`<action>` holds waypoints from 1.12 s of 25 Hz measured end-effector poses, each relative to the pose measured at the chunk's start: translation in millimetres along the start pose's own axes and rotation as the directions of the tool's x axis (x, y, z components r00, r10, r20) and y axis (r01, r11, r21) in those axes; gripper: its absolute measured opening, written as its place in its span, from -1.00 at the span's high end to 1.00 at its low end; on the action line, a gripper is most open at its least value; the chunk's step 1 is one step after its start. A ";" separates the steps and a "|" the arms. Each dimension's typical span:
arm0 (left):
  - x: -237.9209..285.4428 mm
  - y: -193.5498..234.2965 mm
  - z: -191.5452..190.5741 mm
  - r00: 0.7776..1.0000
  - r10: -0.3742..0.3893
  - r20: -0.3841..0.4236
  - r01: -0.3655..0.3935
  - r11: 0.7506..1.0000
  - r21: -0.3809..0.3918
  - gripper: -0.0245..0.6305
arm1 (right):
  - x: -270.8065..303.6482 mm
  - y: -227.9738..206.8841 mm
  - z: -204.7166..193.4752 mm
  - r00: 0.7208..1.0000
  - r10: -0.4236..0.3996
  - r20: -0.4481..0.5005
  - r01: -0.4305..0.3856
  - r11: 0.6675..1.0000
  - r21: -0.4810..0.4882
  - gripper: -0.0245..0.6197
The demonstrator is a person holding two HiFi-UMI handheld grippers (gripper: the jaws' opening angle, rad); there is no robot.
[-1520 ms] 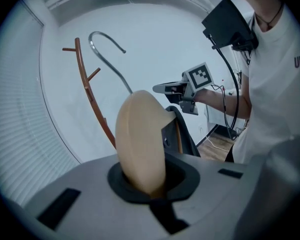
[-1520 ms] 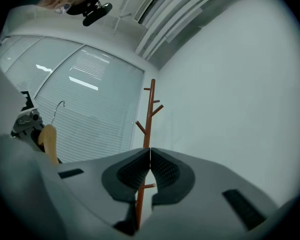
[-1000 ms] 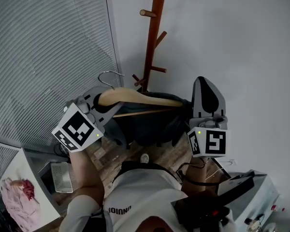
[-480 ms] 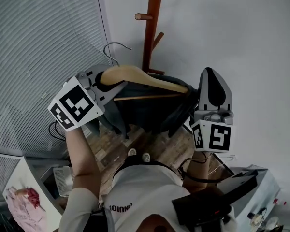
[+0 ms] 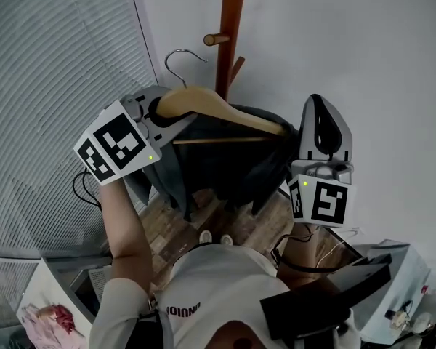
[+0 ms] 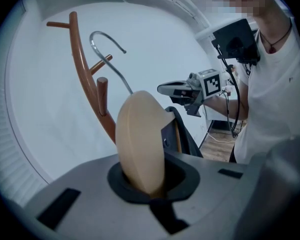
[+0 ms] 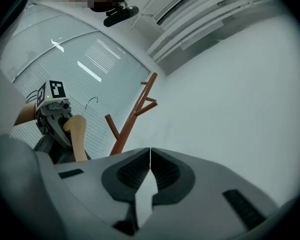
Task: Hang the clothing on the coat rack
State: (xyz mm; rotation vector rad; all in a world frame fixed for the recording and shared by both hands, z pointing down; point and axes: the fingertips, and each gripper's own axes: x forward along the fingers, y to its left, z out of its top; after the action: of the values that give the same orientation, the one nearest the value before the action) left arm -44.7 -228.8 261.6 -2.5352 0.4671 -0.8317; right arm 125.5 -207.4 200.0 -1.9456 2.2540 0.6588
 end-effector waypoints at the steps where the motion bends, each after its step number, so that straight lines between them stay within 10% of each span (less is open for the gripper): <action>1: 2.3 1.8 0.2 1.000 -0.009 0.002 0.009 1.000 0.005 0.87 | 0.9 -1.1 -0.2 1.000 -0.007 -0.001 0.007 1.000 -0.003 0.86; 28: 31.3 23.9 12.1 0.989 -0.141 0.037 0.139 0.988 0.072 0.87 | 14.1 -17.2 1.3 0.995 -0.100 -0.015 0.098 0.993 -0.063 0.86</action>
State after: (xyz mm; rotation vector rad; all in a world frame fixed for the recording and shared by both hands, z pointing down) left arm -17.6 -259.2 255.9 -2.5381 0.2444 -0.8283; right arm 139.2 -221.5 189.6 -2.0851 2.1555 0.7102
